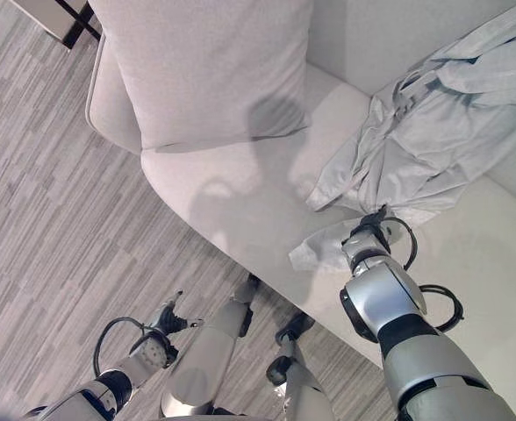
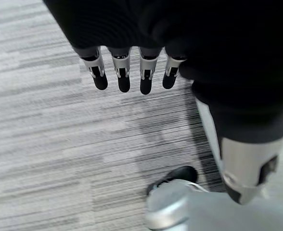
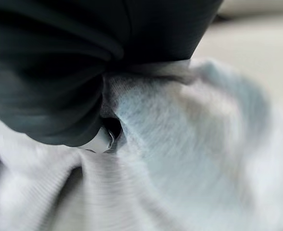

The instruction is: Hang the clothes on the sofa on the clothes rack.

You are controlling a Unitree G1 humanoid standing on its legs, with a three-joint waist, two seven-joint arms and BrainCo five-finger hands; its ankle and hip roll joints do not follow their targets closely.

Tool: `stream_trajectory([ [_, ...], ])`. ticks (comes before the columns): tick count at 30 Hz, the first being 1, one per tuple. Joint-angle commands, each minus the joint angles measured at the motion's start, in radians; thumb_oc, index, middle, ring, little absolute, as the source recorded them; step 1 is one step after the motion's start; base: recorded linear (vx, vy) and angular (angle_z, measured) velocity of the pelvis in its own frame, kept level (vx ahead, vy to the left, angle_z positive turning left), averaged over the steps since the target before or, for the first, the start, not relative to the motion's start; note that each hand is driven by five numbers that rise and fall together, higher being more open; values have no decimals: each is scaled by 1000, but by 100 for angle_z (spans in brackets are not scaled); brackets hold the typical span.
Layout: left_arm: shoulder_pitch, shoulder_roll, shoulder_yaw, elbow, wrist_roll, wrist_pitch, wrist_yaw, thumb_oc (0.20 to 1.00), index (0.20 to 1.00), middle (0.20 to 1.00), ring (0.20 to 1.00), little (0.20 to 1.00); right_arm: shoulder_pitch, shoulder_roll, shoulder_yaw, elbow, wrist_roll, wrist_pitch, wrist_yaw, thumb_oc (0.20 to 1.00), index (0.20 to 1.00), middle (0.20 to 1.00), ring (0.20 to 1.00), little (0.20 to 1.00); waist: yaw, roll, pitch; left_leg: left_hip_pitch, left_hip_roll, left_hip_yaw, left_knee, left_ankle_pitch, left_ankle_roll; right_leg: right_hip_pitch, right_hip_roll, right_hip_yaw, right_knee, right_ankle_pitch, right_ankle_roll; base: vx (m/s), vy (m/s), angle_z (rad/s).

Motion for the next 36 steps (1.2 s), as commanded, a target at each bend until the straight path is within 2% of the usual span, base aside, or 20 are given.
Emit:
stream_trajectory([
  [1,-9,18,-2,26,15,3,11,1000,1000,1000,1000,1000,160,149,-41,-168,349,-139,119,200,200,200,200,200,-8,-61,-3,50,27,102,11,-102,-49,68,-146,28,61,103,105,-18,24,-4],
  [2,-10,21,20,23,10,8,12,1000,1000,1000,1000,1000,227,163,-32,-289,403,-172,135,200,200,200,200,200,-30,-71,-14,66,30,109,2,-100,-49,71,-149,29,71,104,107,-8,42,-7],
  [3,-2,30,58,2,-3,11,10,1000,1000,1000,1000,1000,365,173,-9,-553,515,-232,202,200,200,200,200,200,-69,-89,-33,101,34,125,-14,-96,-48,82,-153,32,85,106,109,7,28,-11],
  [4,7,29,59,-1,-3,12,10,1000,1000,1000,1000,1000,382,173,-2,-569,515,-231,195,200,200,200,200,200,-71,-88,-38,106,32,126,-18,-95,-47,85,-154,32,86,105,110,25,20,-5],
  [7,63,56,108,-92,-12,11,-7,1000,1000,1000,1000,1000,570,139,-9,-922,637,-299,306,200,200,200,200,200,-114,-102,-82,185,34,150,-65,-83,-43,121,-165,30,104,120,123,68,7,-34],
  [8,99,87,143,-158,-10,1,-24,1000,1000,1000,1000,1000,616,123,-46,-1041,669,-328,355,200,200,200,200,200,-130,-101,-119,237,34,162,-97,-78,-37,142,-178,26,118,126,130,86,20,-18],
  [9,105,89,143,-163,-10,3,-25,1000,1000,1000,1000,1000,621,123,-44,-1044,669,-328,355,200,200,200,200,200,-130,-101,-119,243,33,163,-102,-76,-37,145,-179,27,118,126,131,91,20,-15],
  [12,160,127,193,-220,-8,-6,-47,1000,1000,1000,1000,1000,637,116,-73,-1157,684,-351,383,200,200,200,200,200,-141,-98,-178,319,27,186,-138,-74,-26,180,-198,31,129,135,137,101,36,-34],
  [13,188,137,217,-240,-6,-10,-62,1000,1000,1000,1000,1000,607,118,-90,-1199,688,-362,389,200,200,200,200,200,-146,-90,-217,366,18,200,-148,-83,-17,204,-211,39,132,140,140,82,30,-40],
  [14,191,138,219,-242,-6,-9,-63,1000,1000,1000,1000,1000,608,119,-89,-1200,688,-362,388,200,200,200,200,200,-145,-91,-215,370,18,201,-150,-83,-17,206,-211,41,132,140,141,116,52,-34],
  [15,220,141,232,-272,-9,-13,-81,1000,1000,1000,1000,1000,581,119,-110,-1237,683,-371,383,200,200,200,200,200,-148,-84,-249,405,6,210,-155,-94,-9,227,-220,50,131,149,144,65,26,-39],
  [19,260,132,243,-308,-22,-13,-107,1000,1000,1000,1000,1000,523,133,-138,-1283,680,-395,363,200,200,200,200,200,-150,-69,-295,453,-7,216,-163,-104,-4,267,-226,58,120,158,150,57,17,-6],
  [20,270,128,242,-321,-23,-15,-114,1000,1000,1000,1000,1000,497,136,-147,-1298,675,-402,357,200,200,200,200,200,-150,-65,-307,452,-12,227,-159,-85,3,272,-231,47,114,169,138,-47,-15,0],
  [22,304,126,244,-382,-29,-19,-133,1000,1000,1000,1000,1000,385,130,-157,-1322,657,-428,329,200,200,200,200,200,-144,-53,-350,488,-14,225,-168,-90,2,304,-226,55,100,154,134,7,-11,5],
  [27,310,134,240,-488,-33,-27,-132,1000,1000,1000,1000,1000,230,91,-148,-1304,644,-437,287,200,200,200,200,200,-137,-55,-385,518,-12,224,-172,-91,-3,335,-215,64,88,143,128,7,-21,8],
  [30,272,145,249,-543,-2,-45,-79,1000,1000,1000,1000,1000,153,53,-116,-1332,618,-439,266,200,200,200,200,200,-142,-64,-402,529,-8,222,-173,-90,-7,343,-205,70,86,134,123,-22,-48,0],
  [31,222,153,248,-565,57,-53,-5,1000,1000,1000,1000,1000,124,36,-82,-1372,598,-446,257,200,200,200,200,200,-152,-71,-412,536,-2,222,-174,-88,-12,345,-198,76,91,124,117,-34,-56,-1],
  [32,221,152,248,-564,58,-53,-4,1000,1000,1000,1000,1000,123,36,-82,-1373,597,-446,255,200,200,200,200,200,-152,-70,-411,536,-2,222,-174,-88,-12,345,-198,76,92,124,116,-37,-68,-6],
  [33,174,164,241,-593,147,-40,89,1000,1000,1000,1000,1000,101,23,-42,-1410,583,-452,246,200,200,200,200,200,-163,-75,-422,544,4,226,-175,-87,-16,350,-191,82,92,114,111,-26,-52,-12],
  [36,96,170,227,-626,236,-16,206,1000,1000,1000,1000,1000,73,-7,7,-1484,562,-460,230,200,200,200,200,200,-185,-78,-438,552,13,232,-175,-85,-22,350,-180,94,91,105,105,-29,-46,-13],
])
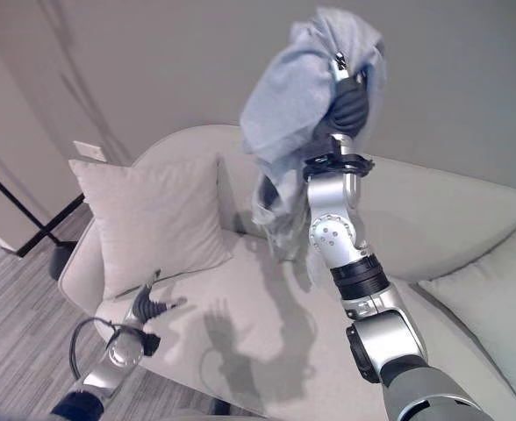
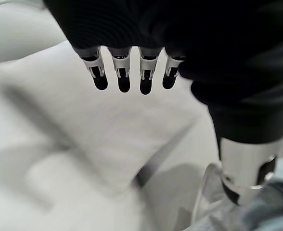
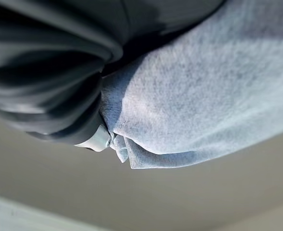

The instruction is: Hang the clothes on the sofa on the clothes rack.

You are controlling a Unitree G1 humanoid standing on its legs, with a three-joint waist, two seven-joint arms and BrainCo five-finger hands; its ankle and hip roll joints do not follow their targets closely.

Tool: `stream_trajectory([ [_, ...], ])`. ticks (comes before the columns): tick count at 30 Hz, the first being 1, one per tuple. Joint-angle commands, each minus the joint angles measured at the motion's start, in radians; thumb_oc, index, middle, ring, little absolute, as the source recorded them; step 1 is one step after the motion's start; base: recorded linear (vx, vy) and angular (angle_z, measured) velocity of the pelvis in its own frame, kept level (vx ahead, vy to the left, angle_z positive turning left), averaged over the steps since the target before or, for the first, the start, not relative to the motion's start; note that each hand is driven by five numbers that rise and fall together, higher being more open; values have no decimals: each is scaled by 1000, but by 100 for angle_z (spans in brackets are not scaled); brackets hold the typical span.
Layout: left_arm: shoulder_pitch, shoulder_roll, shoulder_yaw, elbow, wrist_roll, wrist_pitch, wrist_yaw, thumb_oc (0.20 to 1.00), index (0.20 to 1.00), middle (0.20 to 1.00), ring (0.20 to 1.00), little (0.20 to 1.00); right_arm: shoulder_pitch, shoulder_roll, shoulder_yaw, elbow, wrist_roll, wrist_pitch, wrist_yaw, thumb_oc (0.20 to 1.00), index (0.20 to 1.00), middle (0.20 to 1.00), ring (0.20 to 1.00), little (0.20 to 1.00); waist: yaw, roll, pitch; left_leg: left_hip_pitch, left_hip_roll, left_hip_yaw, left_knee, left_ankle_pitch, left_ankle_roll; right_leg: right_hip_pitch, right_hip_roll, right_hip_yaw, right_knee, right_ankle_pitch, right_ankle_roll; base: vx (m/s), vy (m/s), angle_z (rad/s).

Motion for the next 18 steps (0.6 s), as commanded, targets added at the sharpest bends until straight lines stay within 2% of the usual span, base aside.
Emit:
stream_trajectory([
  [1,-75,63,-50,-20,135,-11,172,1000,1000,1000,1000,1000,-101,-28,10,-59,-70,-70,-1,200,200,200,200,200,-2,-33,-73,33,51,32,-1,-54,-62,0,-78,18,35,159,49,-33,-43,-8],
  [4,-146,68,-86,-25,202,7,241,1000,1000,1000,1000,1000,-157,-46,52,-72,-61,-85,-5,200,200,200,200,200,-22,-34,-87,37,60,40,-1,-51,-68,-7,-71,33,35,156,46,-22,-24,-11],
  [7,-209,52,-113,34,229,61,303,1000,1000,1000,1000,1000,-204,-48,85,-89,-42,-108,-23,200,200,200,200,200,-38,-33,-98,45,70,51,-1,-53,-71,-14,-64,54,33,153,41,-15,-23,-27],
  [11,-275,-4,-169,51,215,51,305,1000,1000,1000,1000,1000,-215,-39,121,-113,-40,-119,-19,200,200,200,200,200,-53,-29,-107,51,80,58,-1,-52,-73,-18,-55,70,27,142,34,-11,-24,-13],
  [13,-309,-77,-239,67,142,-1,245,1000,1000,1000,1000,1000,-223,-17,145,-111,-25,-117,-15,200,200,200,200,200,-65,-31,-111,51,81,58,-1,-50,-73,-19,-51,75,24,145,32,-17,-30,-8],
  [14,-312,-79,-240,71,141,-3,246,1000,1000,1000,1000,1000,-224,-19,145,-111,-25,-118,-14,200,200,200,200,200,-64,-31,-110,51,81,58,-1,-50,-73,-20,-50,75,24,145,32,-24,-36,-11],
  [15,-340,-151,-322,109,59,-54,158,1000,1000,1000,1000,1000,-248,-1,156,-92,-15,-119,-12,200,200,200,200,200,-75,-32,-111,51,81,54,-1,-48,-72,-19,-48,78,24,148,31,-22,-19,-7],
  [16,-343,-152,-323,112,58,-55,159,1000,1000,1000,1000,1000,-250,-2,156,-91,-14,-119,-11,200,200,200,200,200,-74,-32,-113,46,81,54,-1,-45,-72,-23,-48,77,21,152,30,-26,-29,-5],
  [17,-347,-202,-378,142,14,-76,95,1000,1000,1000,1000,1000,-268,14,154,-75,-8,-121,-10,200,200,200,200,200,-83,-31,-111,49,81,54,-1,-48,-72,-21,-47,81,22,150,31,-31,-34,-3],
  [18,-357,-295,-465,169,-127,-102,-29,1000,1000,1000,1000,1000,-310,52,151,-50,5,-127,-25,200,200,200,200,200,-98,-33,-108,48,79,53,-1,-49,-70,-23,-46,87,25,157,30,-31,-44,-2],
])
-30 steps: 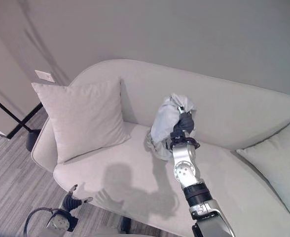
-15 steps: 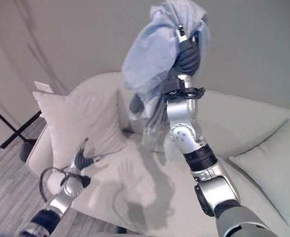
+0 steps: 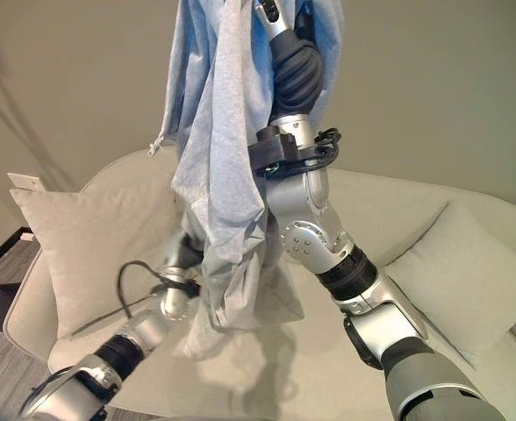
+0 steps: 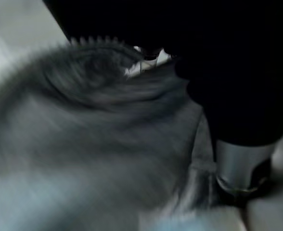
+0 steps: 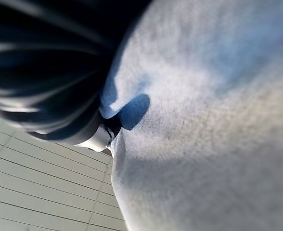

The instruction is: Hang the clothes on the sofa on the clothes rack.

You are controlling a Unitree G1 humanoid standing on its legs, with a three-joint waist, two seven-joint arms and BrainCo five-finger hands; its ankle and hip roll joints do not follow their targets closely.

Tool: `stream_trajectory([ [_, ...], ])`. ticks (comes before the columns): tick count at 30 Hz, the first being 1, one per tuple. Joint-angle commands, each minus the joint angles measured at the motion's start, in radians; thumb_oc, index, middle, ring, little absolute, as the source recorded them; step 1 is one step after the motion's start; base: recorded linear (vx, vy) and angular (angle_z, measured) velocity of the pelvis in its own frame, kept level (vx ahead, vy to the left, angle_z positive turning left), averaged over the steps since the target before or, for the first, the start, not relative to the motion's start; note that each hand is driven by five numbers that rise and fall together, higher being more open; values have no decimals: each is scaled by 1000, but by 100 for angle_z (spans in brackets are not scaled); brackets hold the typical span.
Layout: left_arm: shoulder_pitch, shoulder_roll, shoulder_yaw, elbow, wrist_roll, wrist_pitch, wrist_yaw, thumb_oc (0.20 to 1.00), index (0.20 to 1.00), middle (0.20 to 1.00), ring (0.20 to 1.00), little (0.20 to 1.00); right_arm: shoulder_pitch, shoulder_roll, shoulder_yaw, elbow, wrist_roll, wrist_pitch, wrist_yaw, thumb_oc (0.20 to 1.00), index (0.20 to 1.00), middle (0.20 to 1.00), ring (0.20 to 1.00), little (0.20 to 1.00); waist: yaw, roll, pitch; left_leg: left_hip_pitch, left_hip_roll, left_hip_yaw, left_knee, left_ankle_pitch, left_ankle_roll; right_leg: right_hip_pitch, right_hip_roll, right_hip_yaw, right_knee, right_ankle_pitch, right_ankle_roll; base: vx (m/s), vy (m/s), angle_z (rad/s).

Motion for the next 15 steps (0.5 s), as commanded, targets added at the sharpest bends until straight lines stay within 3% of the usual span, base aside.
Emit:
stream_trajectory([
  [1,-109,-133,-111,107,-236,-102,-212,1000,1000,1000,1000,1000,-201,75,-44,90,35,-60,-7,200,200,200,200,200,-8,-7,-35,26,65,-9,-1,-40,-58,-5,-50,8,16,160,35,-41,-51,-1],
  [2,-98,-168,-155,81,-347,-105,-275,1000,1000,1000,1000,1000,-226,96,-53,107,39,-60,-16,200,200,200,200,200,-12,-6,-30,25,63,-11,-1,-40,-56,-6,-49,11,20,162,34,-31,-35,-2],
  [4,-98,-179,-171,69,-400,-106,-298,1000,1000,1000,1000,1000,-236,110,-61,117,42,-61,-24,200,200,200,200,200,-14,-6,-29,20,63,-14,-1,-37,-55,-9,-49,11,19,165,32,-16,-12,-1],
  [5,-94,-183,-182,44,-469,-110,-330,200,200,200,200,200,-242,119,-59,119,45,-60,-27,200,200,200,200,200,-16,-5,-26,20,63,-15,-1,-37,-54,-10,-49,11,20,166,32,-32,-23,-1],
  [8,-74,-162,-187,-24,-598,-97,-376,200,200,200,200,200,-235,121,-68,139,59,-49,-39,200,200,200,200,200,-18,1,-15,16,64,-22,-1,-37,-52,-11,-47,13,24,163,32,-36,-49,0],
  [11,-59,-147,-158,-26,-635,-86,-368,200,200,200,200,200,-228,111,-80,137,57,-44,-47,200,200,200,200,200,-17,4,-12,16,65,-21,-1,-36,-52,-12,-45,12,30,157,30,-6,-11,0],
  [15,48,-40,-16,-147,-745,-83,-349,200,200,200,200,200,-133,23,-112,79,16,-28,-57,200,200,200,200,200,3,21,11,16,72,-36,-1,-25,-52,-21,-41,7,91,121,25,-39,-49,1],
])
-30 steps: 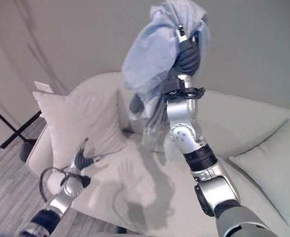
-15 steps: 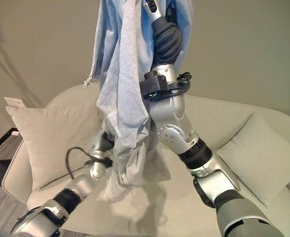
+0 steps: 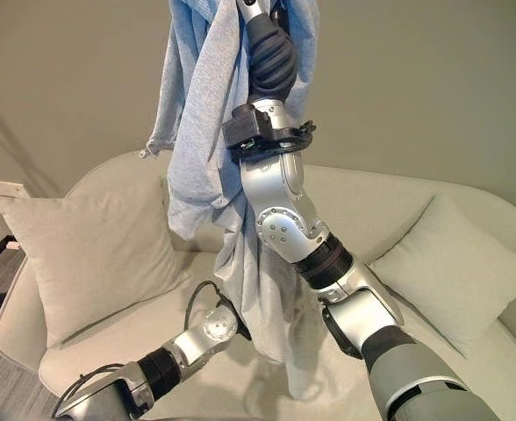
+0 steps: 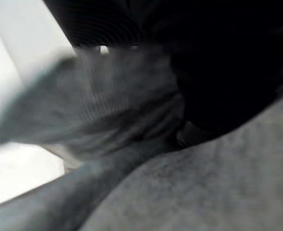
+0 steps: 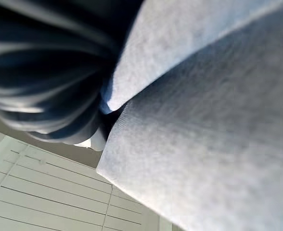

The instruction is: Hang the clothes on the sofa on the clothes rack.

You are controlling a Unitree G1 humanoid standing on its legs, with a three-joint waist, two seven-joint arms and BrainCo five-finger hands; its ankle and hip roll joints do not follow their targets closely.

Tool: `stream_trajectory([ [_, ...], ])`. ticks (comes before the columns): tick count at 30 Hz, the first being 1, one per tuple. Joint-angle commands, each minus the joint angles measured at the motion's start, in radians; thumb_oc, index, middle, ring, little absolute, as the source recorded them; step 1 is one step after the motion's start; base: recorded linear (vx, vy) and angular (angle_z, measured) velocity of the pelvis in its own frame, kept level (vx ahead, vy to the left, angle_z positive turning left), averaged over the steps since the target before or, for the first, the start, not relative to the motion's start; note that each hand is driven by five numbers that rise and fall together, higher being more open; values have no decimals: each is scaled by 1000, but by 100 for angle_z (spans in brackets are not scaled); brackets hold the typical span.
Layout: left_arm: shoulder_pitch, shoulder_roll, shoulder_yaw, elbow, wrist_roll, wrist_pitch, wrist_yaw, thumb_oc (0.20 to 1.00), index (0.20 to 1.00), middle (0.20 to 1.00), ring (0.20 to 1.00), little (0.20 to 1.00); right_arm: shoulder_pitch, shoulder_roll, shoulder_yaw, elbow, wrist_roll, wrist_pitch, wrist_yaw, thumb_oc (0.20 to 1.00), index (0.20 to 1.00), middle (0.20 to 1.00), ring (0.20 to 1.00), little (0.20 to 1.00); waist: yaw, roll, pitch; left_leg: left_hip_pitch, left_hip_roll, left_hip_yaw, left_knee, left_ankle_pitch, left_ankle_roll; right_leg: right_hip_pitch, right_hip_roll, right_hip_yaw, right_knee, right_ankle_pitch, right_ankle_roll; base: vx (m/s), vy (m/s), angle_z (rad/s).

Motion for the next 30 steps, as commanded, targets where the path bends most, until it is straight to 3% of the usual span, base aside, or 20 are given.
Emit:
stream_trajectory([
  [1,-19,27,78,-48,-87,-41,29,200,200,200,200,200,-31,-95,-100,-44,-51,-22,-3,200,200,200,200,200,38,11,15,15,66,-42,-1,-17,-53,-18,-47,8,97,119,28,-36,-37,9],
  [3,8,57,123,-79,-84,-50,43,200,200,200,200,200,8,-128,-106,-70,-66,-13,3,200,200,200,200,200,38,13,26,12,71,-51,-1,-9,-56,-24,-40,29,122,106,28,-60,-48,11],
  [5,57,103,206,-123,-82,-61,58,200,200,200,200,200,74,-197,-110,-117,-82,4,25,200,200,200,200,200,26,13,36,-6,82,-65,-1,10,-58,-54,-1,137,146,81,23,-105,-64,11],
  [6,57,103,206,-123,-82,-61,58,200,200,200,200,200,74,-197,-110,-118,-82,4,25,200,200,200,200,200,26,13,35,-8,82,-65,-1,10,-58,-55,0,138,145,81,23,-154,-94,47],
  [7,149,146,330,-199,-56,-64,62,200,200,200,200,200,181,-308,-121,-203,-113,26,71,200,200,200,200,200,19,14,48,-36,86,-102,-1,35,-57,-67,69,295,140,29,1,-126,-101,63],
  [8,181,157,378,-230,-28,-56,66,200,200,200,200,200,220,-336,-128,-217,-118,29,90,200,200,200,200,200,25,10,46,-40,82,-115,-1,39,-57,-57,75,299,127,21,-7,-156,-148,70],
  [10,207,168,427,-252,-9,-53,73,200,200,200,200,200,251,-366,-135,-239,-116,39,111,200,200,200,200,200,29,7,43,-42,80,-123,-1,43,-60,-43,76,287,104,20,-9,-76,-120,43],
  [12,275,175,579,-323,49,-61,107,200,200,200,200,200,396,-404,-180,-318,-104,67,198,200,200,200,200,200,55,8,37,-65,95,-137,-1,75,-83,-1,83,252,23,13,-13,-122,-177,37],
  [16,331,182,690,-401,126,-66,129,200,200,200,200,200,501,-436,-218,-327,-91,84,255,200,200,200,200,200,76,15,44,-108,112,-180,-1,117,-116,36,109,227,-52,18,-25,-120,-115,37],
  [17,358,190,762,-441,191,-66,152,200,200,200,200,200,559,-441,-224,-349,-86,99,287,200,200,200,200,200,91,22,56,-137,121,-206,-1,144,-135,45,125,224,-83,20,-33,-266,-172,34],
  [20,368,204,843,-478,273,-72,196,200,200,200,200,200,613,-448,-206,-352,-70,119,339,200,200,200,200,200,119,37,88,-195,133,-250,-1,203,-168,36,145,195,-95,22,-48,-247,-99,39],
  [22,356,214,866,-484,305,-73,221,200,200,200,200,200,627,-441,-205,-343,-69,119,349,200,200,200,200,200,123,43,111,-220,133,-257,-1,227,-176,31,148,177,-94,24,-53,-220,-27,44],
  [24,333,223,896,-486,346,-77,263,200,200,200,200,200,673,-436,-204,-342,-79,126,361,200,200,200,200,200,117,44,136,-234,151,-194,7,241,-168,8,137,135,-83,29,-56,-263,11,63],
  [26,329,238,926,-505,405,-75,306,200,200,200,200,200,701,-442,-184,-340,-69,129,370,200,200,200,200,200,107,39,145,-209,177,-131,43,212,-161,-6,113,93,-80,39,-54,-240,39,57],
  [28,336,243,944,-523,435,-75,321,200,200,200,200,200,720,-447,-184,-353,-71,132,380,200,200,200,200,200,99,34,144,-199,189,-119,70,182,-155,-15,97,74,-82,57,-50,-141,69,54],
  [29,345,244,969,-534,465,-83,352,200,200,200,200,200,760,-443,-187,-364,-66,134,397,200,200,200,200,200,85,22,137,-152,223,-98,94,136,-152,-32,63,53,-84,81,-43,-148,181,61],
  [30,343,244,983,-540,482,-90,380,200,200,200,200,200,782,-442,-183,-368,-59,135,401,200,200,200,200,200,67,17,124,-83,283,-80,99,128,-165,-49,34,35,-92,101,-33,-158,253,51],
])
